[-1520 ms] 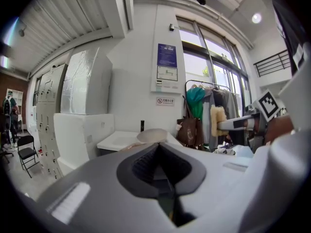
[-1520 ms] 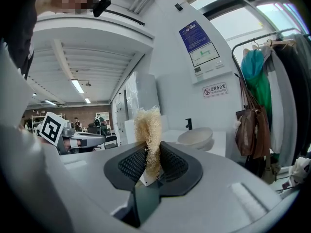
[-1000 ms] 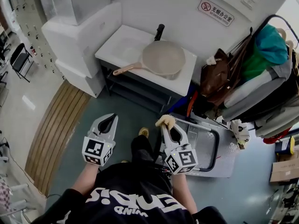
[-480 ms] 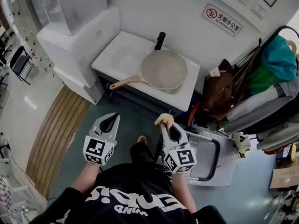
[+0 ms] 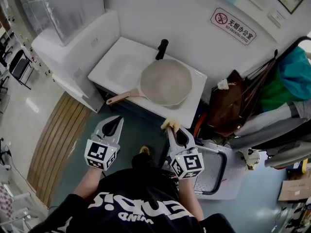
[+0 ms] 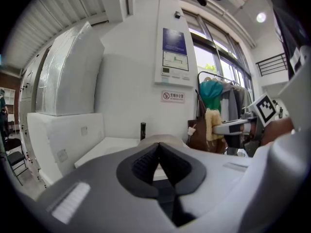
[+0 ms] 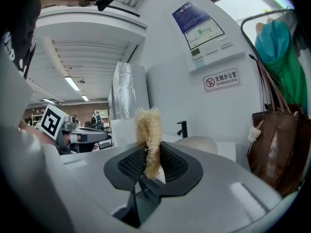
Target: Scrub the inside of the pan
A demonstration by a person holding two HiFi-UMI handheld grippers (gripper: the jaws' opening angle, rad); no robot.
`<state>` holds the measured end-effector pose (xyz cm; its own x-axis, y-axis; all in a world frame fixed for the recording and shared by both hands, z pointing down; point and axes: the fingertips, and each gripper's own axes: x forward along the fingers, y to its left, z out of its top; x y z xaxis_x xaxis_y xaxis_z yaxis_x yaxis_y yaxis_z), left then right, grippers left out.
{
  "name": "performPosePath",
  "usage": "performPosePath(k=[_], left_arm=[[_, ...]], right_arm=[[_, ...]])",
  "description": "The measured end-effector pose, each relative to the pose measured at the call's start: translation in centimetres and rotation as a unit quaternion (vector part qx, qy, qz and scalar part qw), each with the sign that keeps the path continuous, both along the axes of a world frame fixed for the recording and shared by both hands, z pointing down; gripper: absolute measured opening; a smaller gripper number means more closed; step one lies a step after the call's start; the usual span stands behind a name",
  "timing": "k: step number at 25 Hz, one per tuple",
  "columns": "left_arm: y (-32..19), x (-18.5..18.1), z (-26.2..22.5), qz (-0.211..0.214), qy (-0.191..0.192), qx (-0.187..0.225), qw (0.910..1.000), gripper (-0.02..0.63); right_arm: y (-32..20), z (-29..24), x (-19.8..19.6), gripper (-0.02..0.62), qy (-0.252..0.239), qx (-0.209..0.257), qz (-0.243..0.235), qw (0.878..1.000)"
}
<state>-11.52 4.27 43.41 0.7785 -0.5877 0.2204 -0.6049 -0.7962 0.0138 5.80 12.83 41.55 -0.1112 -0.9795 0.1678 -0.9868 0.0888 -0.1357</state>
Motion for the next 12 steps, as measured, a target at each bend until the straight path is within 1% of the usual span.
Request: performPosePath(k=[7, 12], left_arm=[[-3.4, 3.3, -0.3, -0.021, -0.002, 0.001, 0.9998, -0.003], [-4.6, 4.2, -0.1, -0.038, -0.006, -0.004, 0.9993, -0.003]], right_arm=[[-4.0, -0.2, 4.3, 0.074, 0.001, -0.001, -0.020, 1.000], [-6.6, 0.3, 5.6, 0.074, 0.001, -0.008, -0.045, 0.999]])
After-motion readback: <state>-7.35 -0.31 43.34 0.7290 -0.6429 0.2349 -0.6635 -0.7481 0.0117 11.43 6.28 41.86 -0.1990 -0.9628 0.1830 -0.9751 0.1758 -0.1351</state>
